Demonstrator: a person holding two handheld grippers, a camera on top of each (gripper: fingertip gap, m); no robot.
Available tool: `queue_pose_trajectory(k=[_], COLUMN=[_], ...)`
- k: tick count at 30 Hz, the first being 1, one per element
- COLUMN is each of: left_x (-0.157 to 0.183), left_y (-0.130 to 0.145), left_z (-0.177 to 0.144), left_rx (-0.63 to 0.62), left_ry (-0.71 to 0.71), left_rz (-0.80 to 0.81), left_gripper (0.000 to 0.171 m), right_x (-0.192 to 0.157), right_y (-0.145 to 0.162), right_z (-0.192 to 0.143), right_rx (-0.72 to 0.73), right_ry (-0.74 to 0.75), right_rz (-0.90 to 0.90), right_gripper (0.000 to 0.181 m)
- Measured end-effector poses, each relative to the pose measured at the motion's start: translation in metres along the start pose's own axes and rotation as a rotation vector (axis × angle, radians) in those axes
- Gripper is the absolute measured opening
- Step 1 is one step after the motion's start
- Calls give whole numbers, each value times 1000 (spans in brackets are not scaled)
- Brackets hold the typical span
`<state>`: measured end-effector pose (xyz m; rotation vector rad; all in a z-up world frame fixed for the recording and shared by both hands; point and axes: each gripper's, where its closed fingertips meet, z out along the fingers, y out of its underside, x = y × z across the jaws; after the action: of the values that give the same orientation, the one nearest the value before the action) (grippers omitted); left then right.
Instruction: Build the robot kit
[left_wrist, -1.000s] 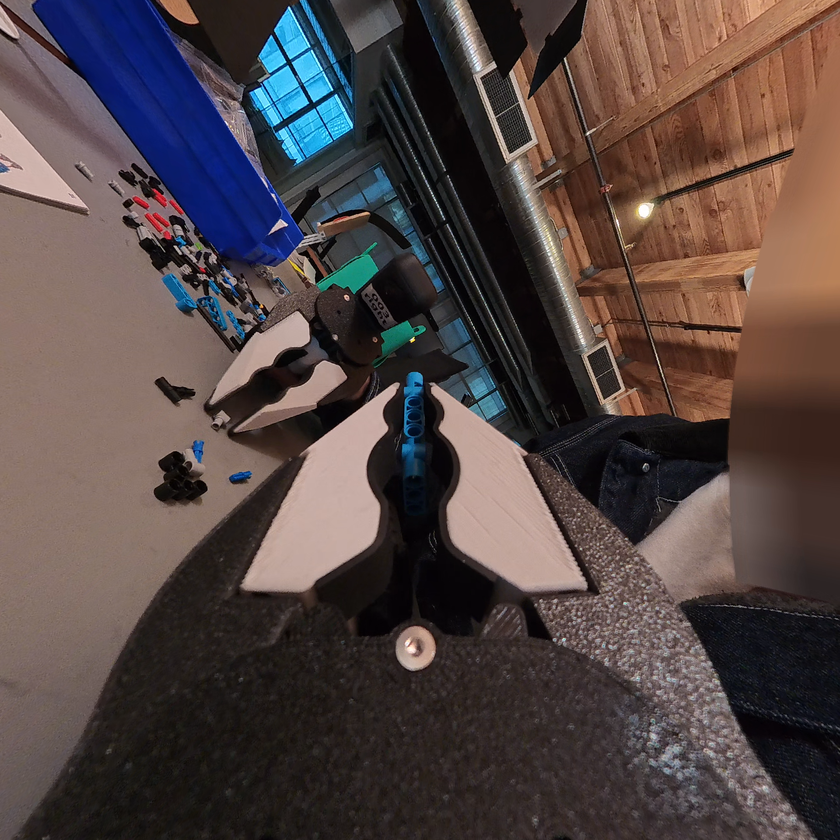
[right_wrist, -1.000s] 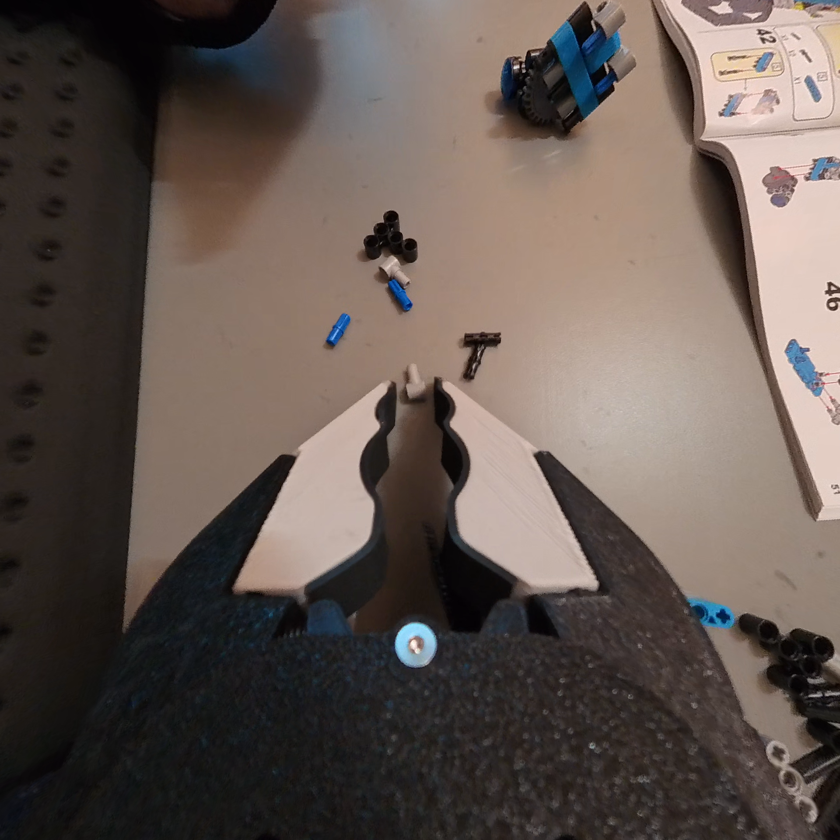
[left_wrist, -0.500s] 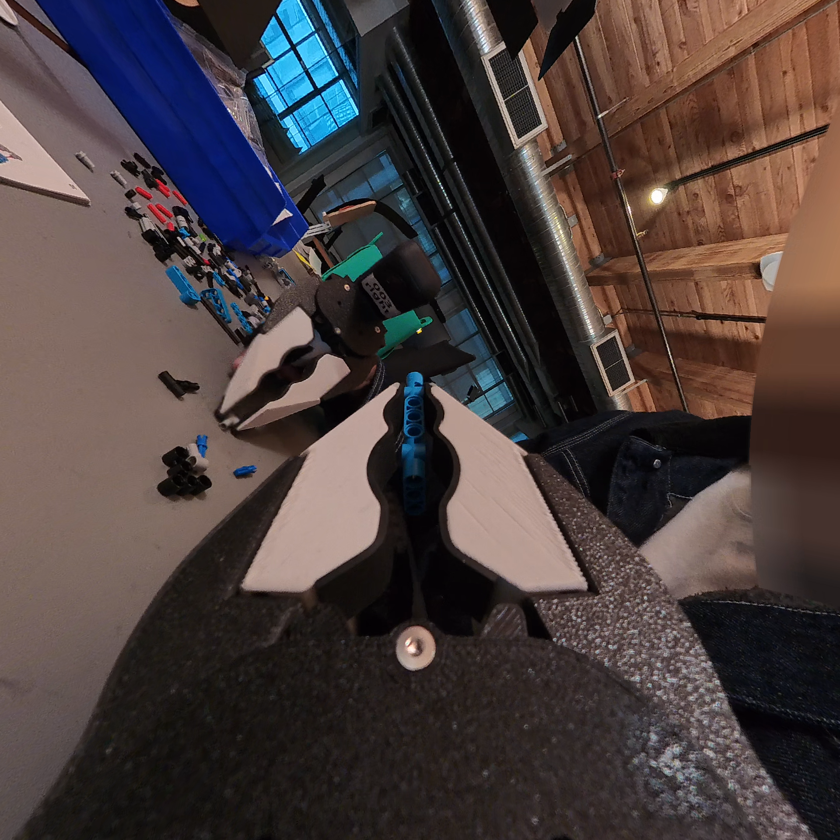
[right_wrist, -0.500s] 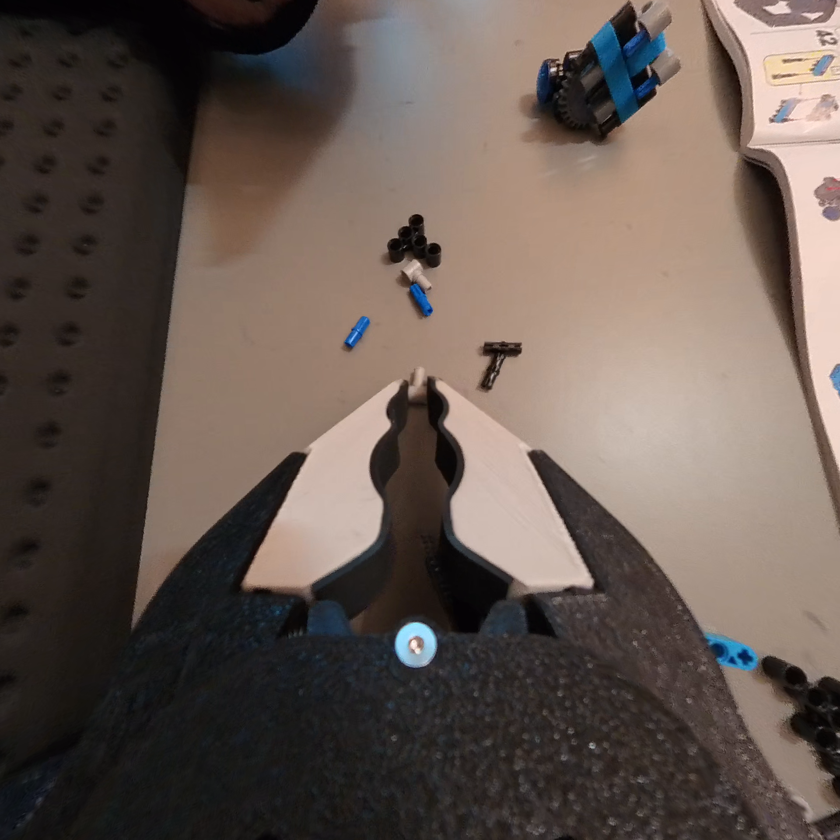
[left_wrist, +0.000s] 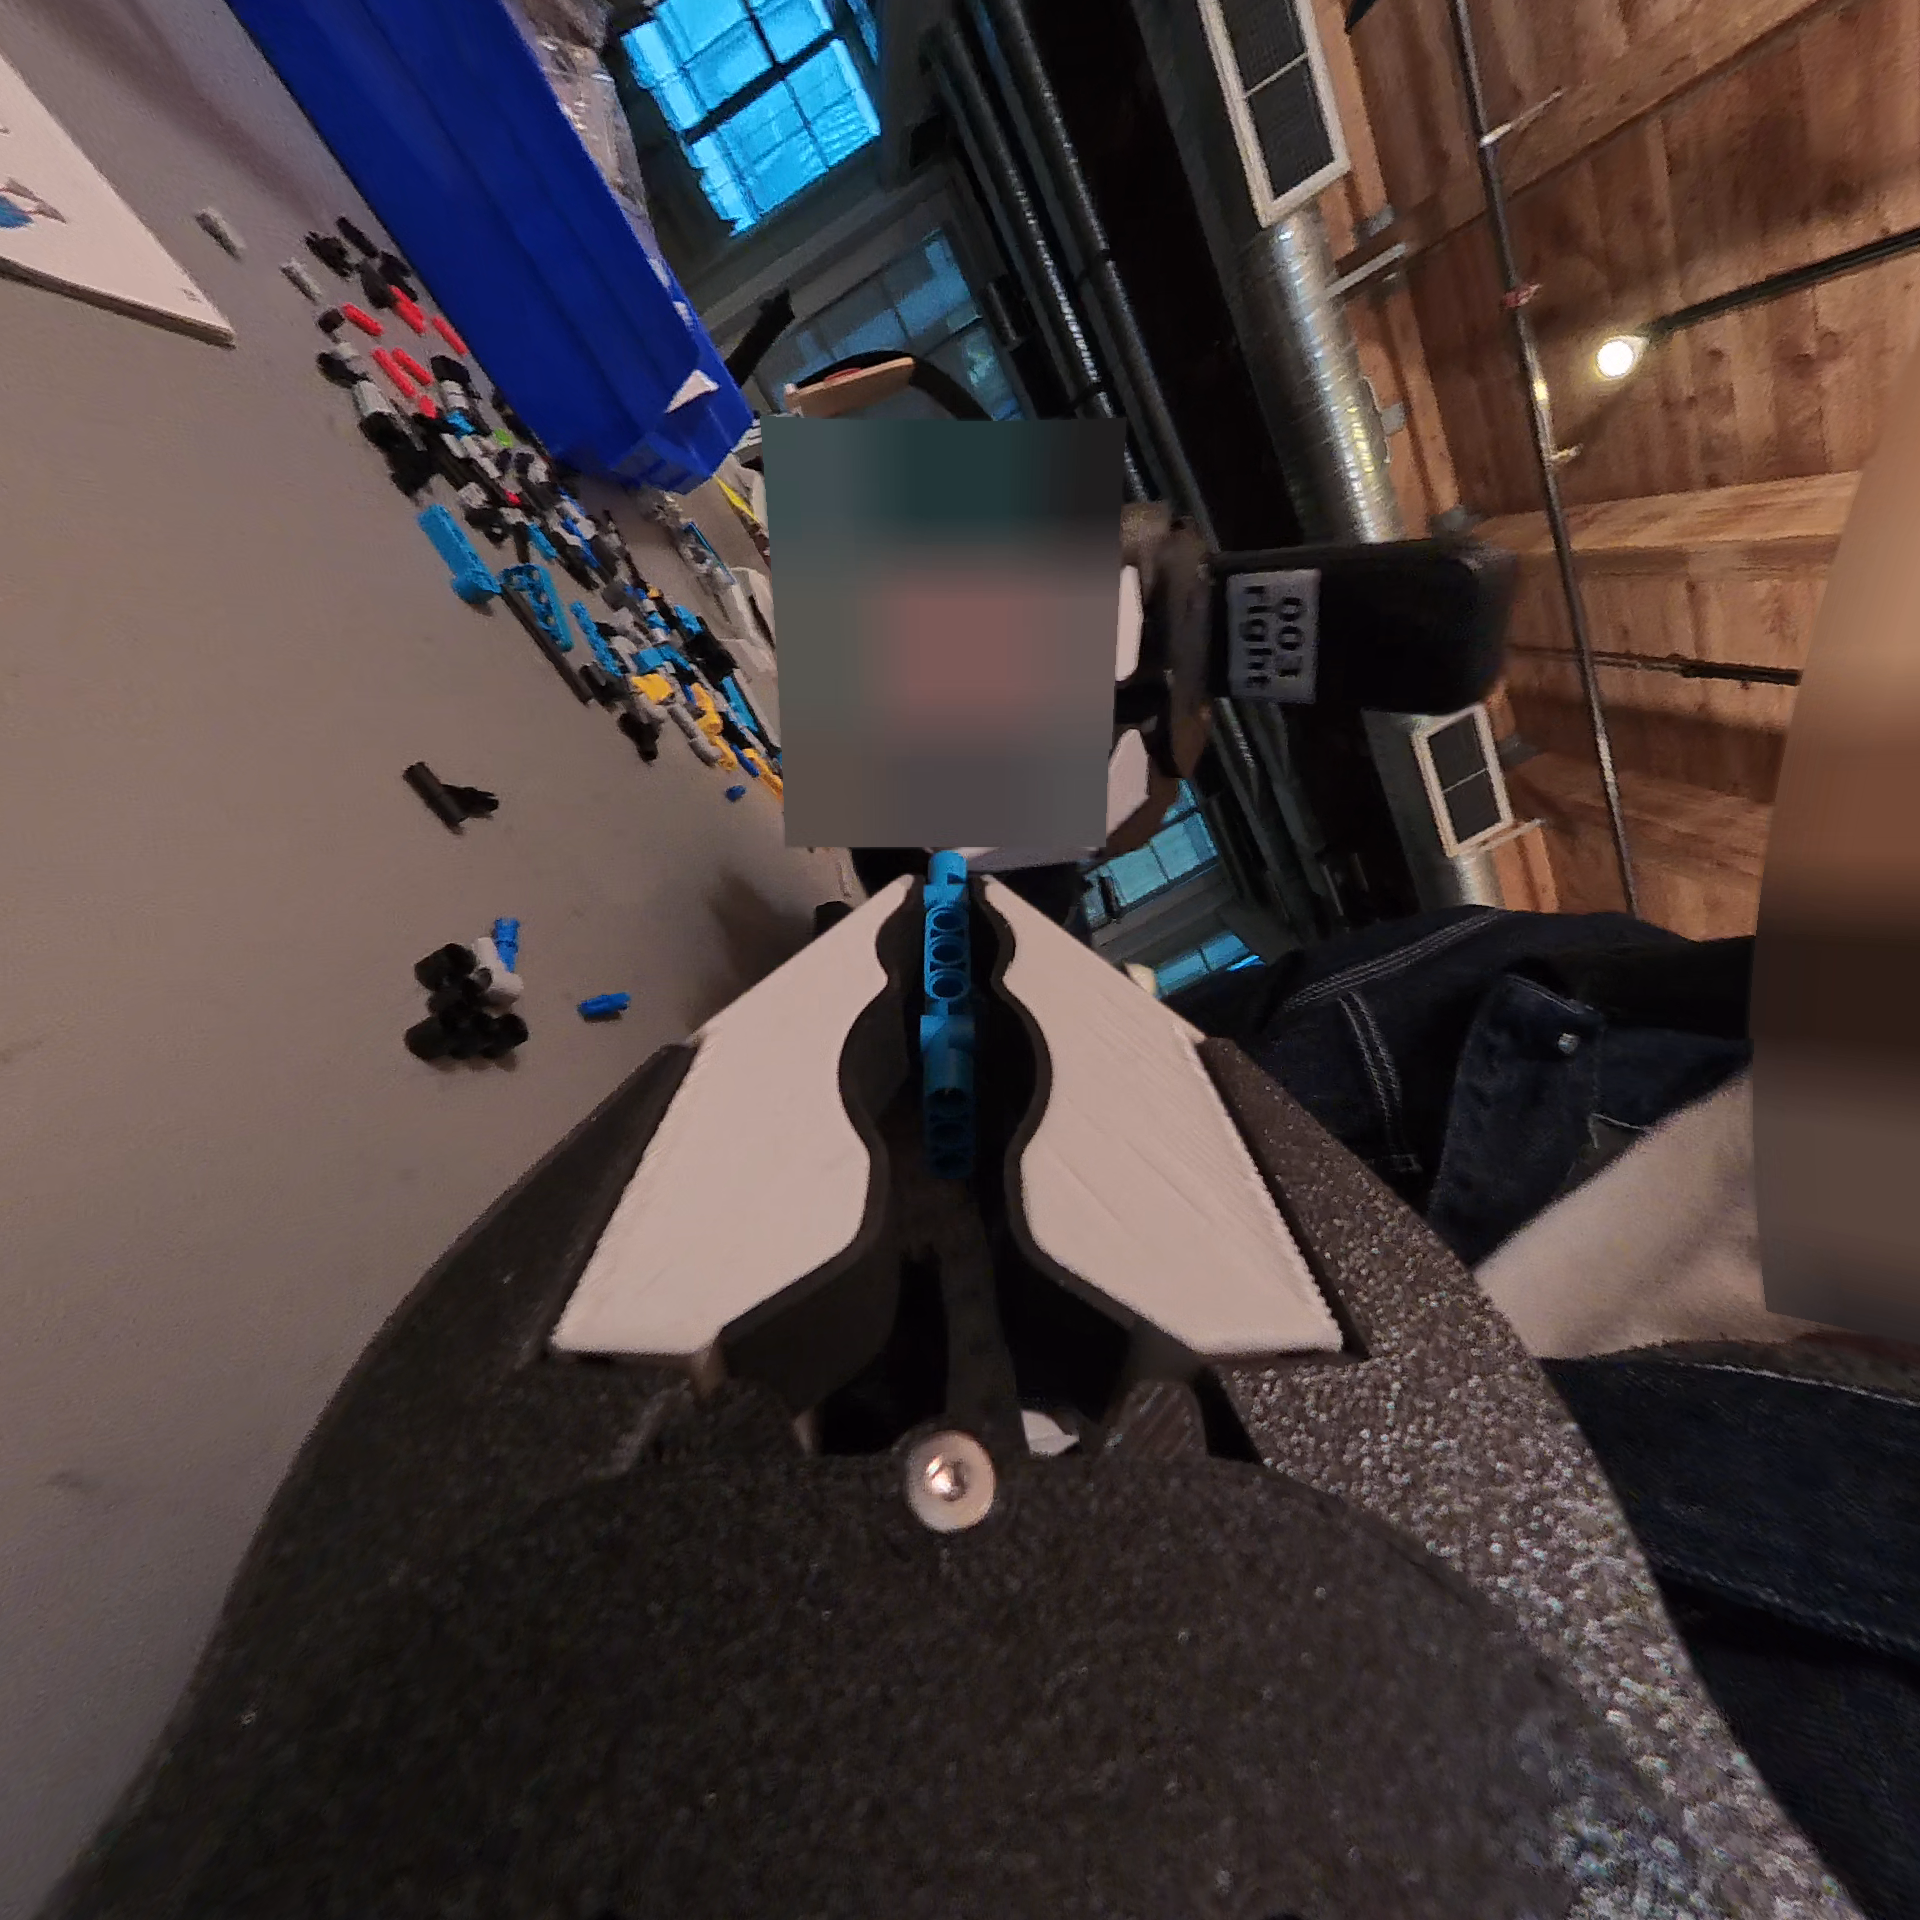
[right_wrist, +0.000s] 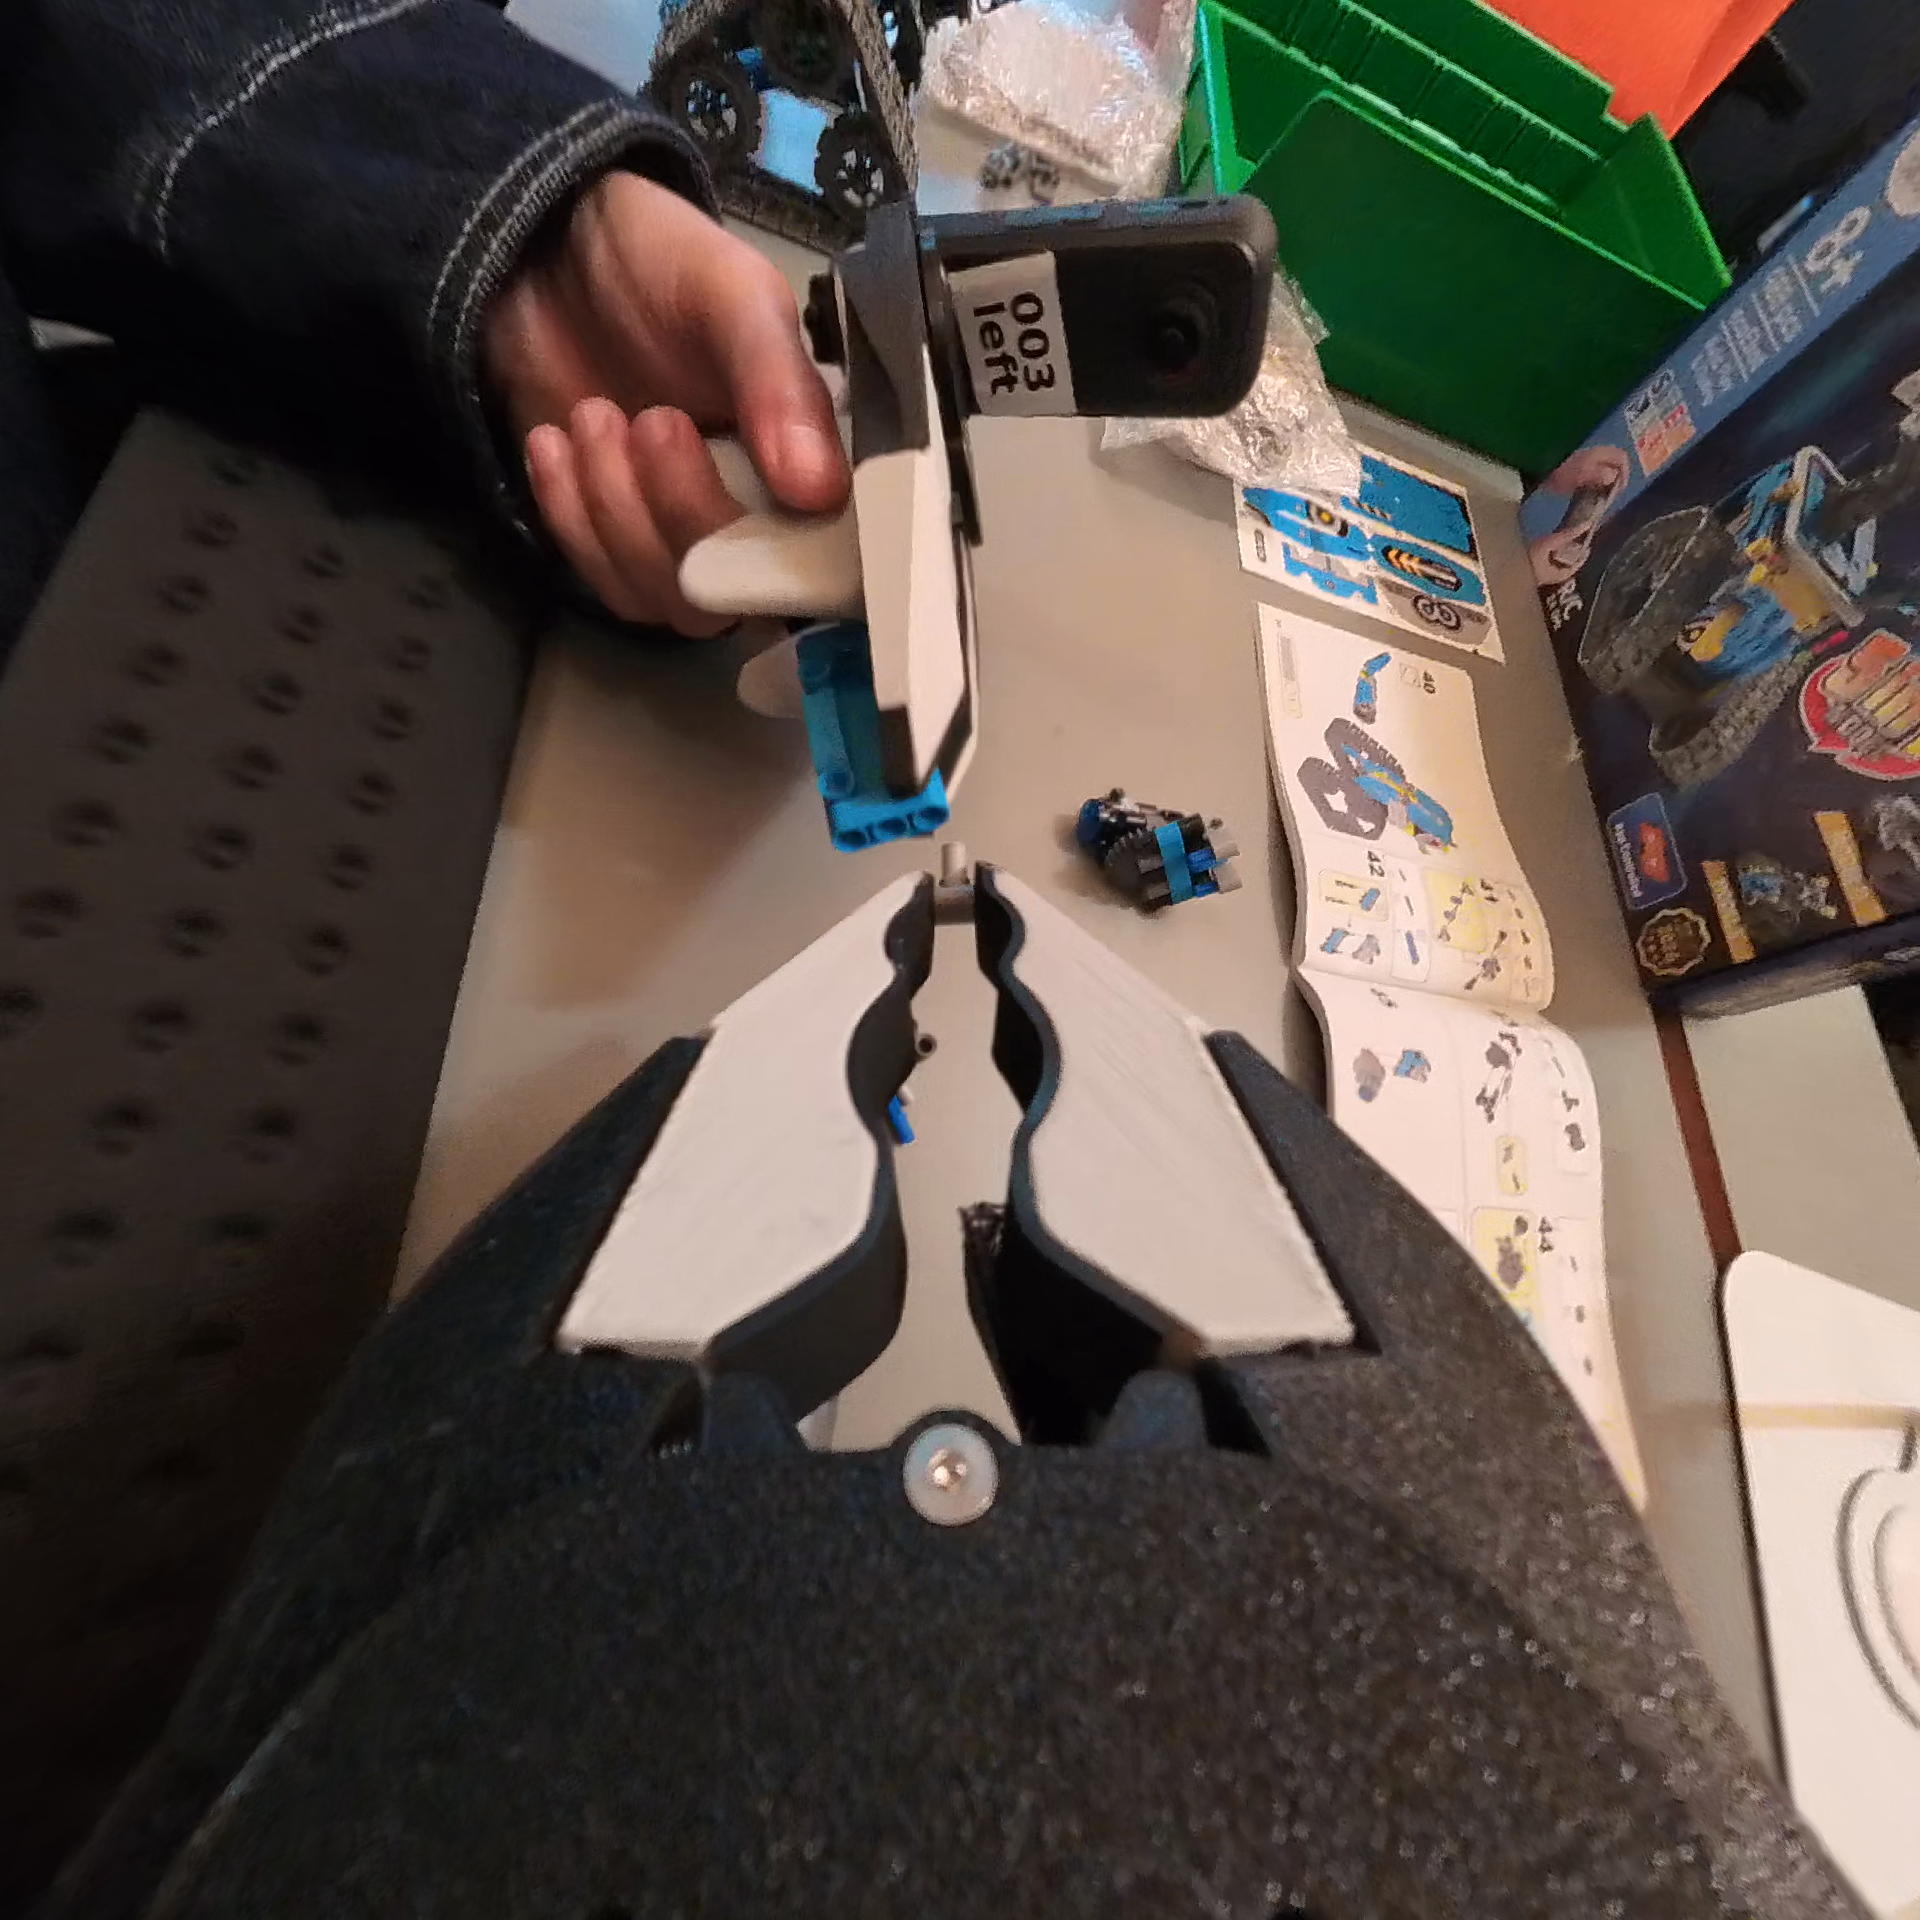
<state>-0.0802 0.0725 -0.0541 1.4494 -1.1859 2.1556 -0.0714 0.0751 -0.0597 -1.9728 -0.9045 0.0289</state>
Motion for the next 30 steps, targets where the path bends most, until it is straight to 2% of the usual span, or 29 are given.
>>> queue_pose_trajectory(k=[2, 15, 21, 28, 30], left_x=[-5, -22, -24, -30, -29], left_y=[-1, 6, 11, 17, 16], left_z=[-1, -1, -1, -1, -1], left_rx=[6, -44, -78, -111, -105], left_ry=[-23, -148, -162, -184, -168], left_rz=[-8, 51, 57, 28, 17], left_gripper=[6, 6, 5, 5, 4], right_x=[-4, -6, -11, -16, -20], right_y=[-1, 13, 16, 19, 11], right_z=[5, 14, 16, 20, 22], right_rx=[-12, -144, -93, -108, -74], right_ry=[-31, 6, -44, -50, -54], right_rz=[-6, -81, -31, -69, -74], right_gripper=[6, 6, 6, 5, 4])
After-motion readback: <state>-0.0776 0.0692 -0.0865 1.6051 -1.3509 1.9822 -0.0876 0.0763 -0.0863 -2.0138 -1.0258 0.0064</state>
